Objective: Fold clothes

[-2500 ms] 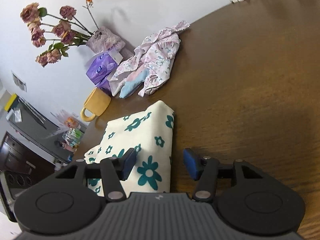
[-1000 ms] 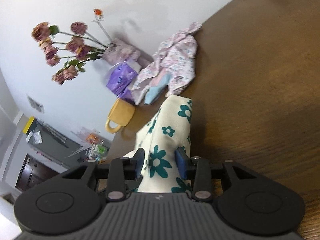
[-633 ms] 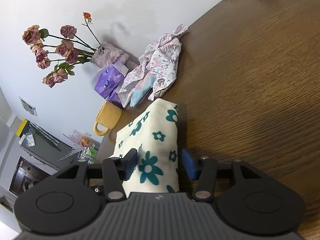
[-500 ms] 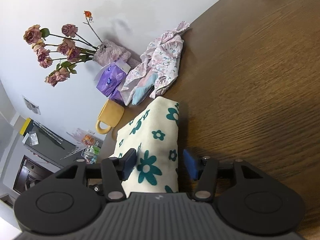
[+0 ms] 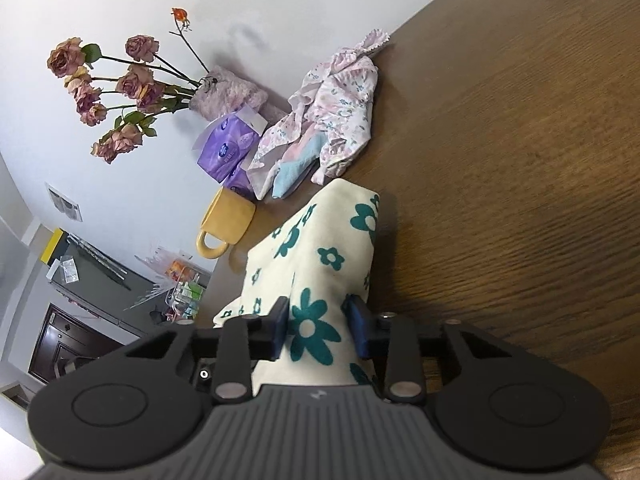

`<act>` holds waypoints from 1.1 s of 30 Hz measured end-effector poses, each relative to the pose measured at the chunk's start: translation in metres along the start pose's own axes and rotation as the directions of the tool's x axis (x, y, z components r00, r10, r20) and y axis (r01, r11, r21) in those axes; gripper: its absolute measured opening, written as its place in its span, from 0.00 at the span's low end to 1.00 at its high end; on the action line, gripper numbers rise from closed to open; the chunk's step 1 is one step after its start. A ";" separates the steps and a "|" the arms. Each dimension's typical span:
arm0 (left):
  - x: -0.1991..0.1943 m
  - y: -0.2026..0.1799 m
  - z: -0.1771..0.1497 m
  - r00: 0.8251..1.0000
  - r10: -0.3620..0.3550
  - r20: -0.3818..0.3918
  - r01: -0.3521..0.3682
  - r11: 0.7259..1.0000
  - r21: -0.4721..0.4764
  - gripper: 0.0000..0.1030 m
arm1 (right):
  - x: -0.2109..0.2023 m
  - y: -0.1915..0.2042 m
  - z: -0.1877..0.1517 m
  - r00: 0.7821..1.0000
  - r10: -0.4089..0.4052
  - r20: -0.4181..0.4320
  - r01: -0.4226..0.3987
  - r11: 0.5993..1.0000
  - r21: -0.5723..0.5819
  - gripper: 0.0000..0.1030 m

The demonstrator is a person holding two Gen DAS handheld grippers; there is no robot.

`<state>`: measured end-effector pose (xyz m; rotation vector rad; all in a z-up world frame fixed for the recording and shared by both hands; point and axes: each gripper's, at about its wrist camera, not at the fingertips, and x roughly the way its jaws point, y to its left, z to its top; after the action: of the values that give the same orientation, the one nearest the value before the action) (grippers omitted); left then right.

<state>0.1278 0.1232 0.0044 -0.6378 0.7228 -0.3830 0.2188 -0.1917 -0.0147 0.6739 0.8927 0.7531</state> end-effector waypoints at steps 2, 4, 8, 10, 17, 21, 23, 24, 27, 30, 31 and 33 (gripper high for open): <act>-0.001 0.001 0.000 1.000 -0.006 0.000 0.006 1.000 -0.005 0.38 | -0.001 0.010 0.001 1.000 -0.031 -0.002 0.031 0.999 -0.036 0.25; -0.003 0.001 0.001 1.000 -0.012 0.005 0.012 1.000 -0.007 0.41 | -0.001 0.022 0.003 0.998 -0.066 -0.005 0.065 0.995 -0.078 0.25; -0.013 0.001 0.002 0.999 -0.037 0.025 0.037 0.999 -0.001 0.47 | 0.000 0.049 0.007 0.991 -0.136 -0.012 0.131 0.975 -0.181 0.25; -0.020 0.003 0.003 0.998 -0.048 0.040 0.048 0.999 0.001 0.48 | 0.001 0.065 0.007 0.984 -0.179 -0.012 0.171 0.955 -0.240 0.25; -0.048 0.013 0.012 0.996 -0.018 0.087 0.014 0.998 0.055 0.51 | 0.012 0.117 0.001 0.948 -0.317 0.006 0.288 0.855 -0.431 0.25; -0.058 0.011 0.015 0.996 0.016 0.093 -0.028 0.991 0.130 0.49 | 0.020 0.142 -0.007 0.919 -0.394 0.030 0.350 0.777 -0.523 0.25; -0.059 0.008 0.016 0.996 0.029 0.085 -0.044 0.983 0.180 0.40 | 0.025 0.154 -0.012 0.906 -0.421 0.045 0.372 0.739 -0.562 0.24; -0.058 0.007 0.016 0.996 0.034 0.079 -0.050 0.978 0.203 0.38 | 0.028 0.159 -0.015 0.901 -0.431 0.053 0.380 0.721 -0.579 0.24; -0.055 0.000 0.016 0.996 0.062 0.057 -0.075 0.957 0.281 0.28 | 0.034 0.173 -0.022 0.887 -0.456 0.076 0.399 0.672 -0.624 0.24; -0.047 -0.005 0.016 0.995 0.092 0.027 -0.096 0.933 0.346 0.27 | 0.040 0.183 -0.028 0.877 -0.471 0.094 0.410 0.631 -0.659 0.24; -0.042 -0.006 0.017 0.995 0.100 0.013 -0.098 0.928 0.359 0.25 | 0.043 0.187 -0.030 0.874 -0.475 0.101 0.412 0.616 -0.671 0.24; -0.034 -0.008 0.018 0.993 0.116 -0.015 -0.101 0.917 0.386 0.24 | 0.047 0.193 -0.035 0.868 -0.484 0.109 0.416 0.591 -0.691 0.25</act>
<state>0.1163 0.1421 0.0365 -0.2167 0.6908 -0.4213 0.1531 -0.0387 0.0989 -0.2811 0.7316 0.5879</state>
